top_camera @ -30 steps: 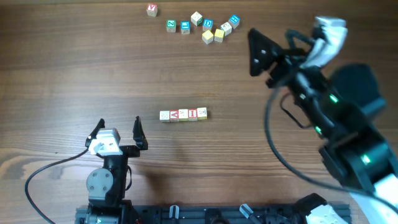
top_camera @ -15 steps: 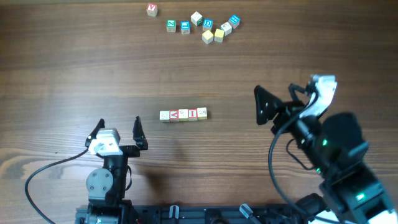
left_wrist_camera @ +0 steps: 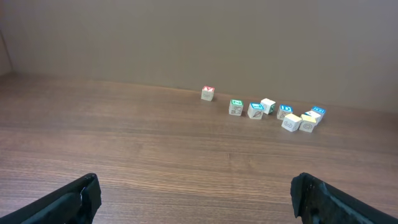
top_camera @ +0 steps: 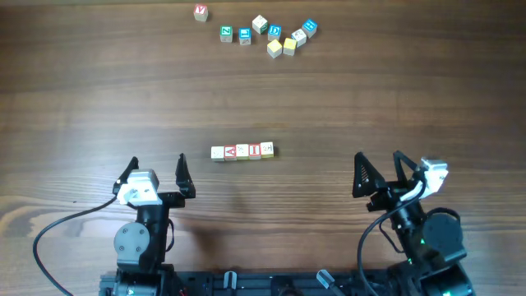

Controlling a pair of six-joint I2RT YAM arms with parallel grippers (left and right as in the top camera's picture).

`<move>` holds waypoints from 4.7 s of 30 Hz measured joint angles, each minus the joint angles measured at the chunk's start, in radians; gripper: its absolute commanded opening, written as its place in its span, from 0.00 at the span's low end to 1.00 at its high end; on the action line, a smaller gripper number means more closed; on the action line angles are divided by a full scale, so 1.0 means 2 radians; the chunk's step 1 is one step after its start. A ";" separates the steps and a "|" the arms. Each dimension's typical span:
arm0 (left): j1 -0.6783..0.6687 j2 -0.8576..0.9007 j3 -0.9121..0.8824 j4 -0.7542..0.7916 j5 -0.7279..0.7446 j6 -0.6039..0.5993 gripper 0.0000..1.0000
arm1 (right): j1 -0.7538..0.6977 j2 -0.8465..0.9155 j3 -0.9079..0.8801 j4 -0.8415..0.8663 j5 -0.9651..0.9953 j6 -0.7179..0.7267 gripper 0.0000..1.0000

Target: Form a horizontal line

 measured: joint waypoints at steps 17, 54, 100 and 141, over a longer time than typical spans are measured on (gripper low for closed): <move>0.000 0.000 0.000 0.000 0.000 0.000 1.00 | -0.002 -0.070 -0.078 0.096 0.000 0.000 1.00; 0.000 0.000 0.000 0.000 0.000 0.000 1.00 | -0.072 -0.071 -0.118 0.116 0.000 0.000 1.00; 0.000 0.000 0.000 0.000 0.000 0.000 1.00 | -0.072 -0.068 -0.118 0.116 0.007 -0.367 1.00; 0.000 0.000 0.000 0.000 0.000 0.000 1.00 | -0.072 -0.068 -0.118 0.116 0.007 -0.291 1.00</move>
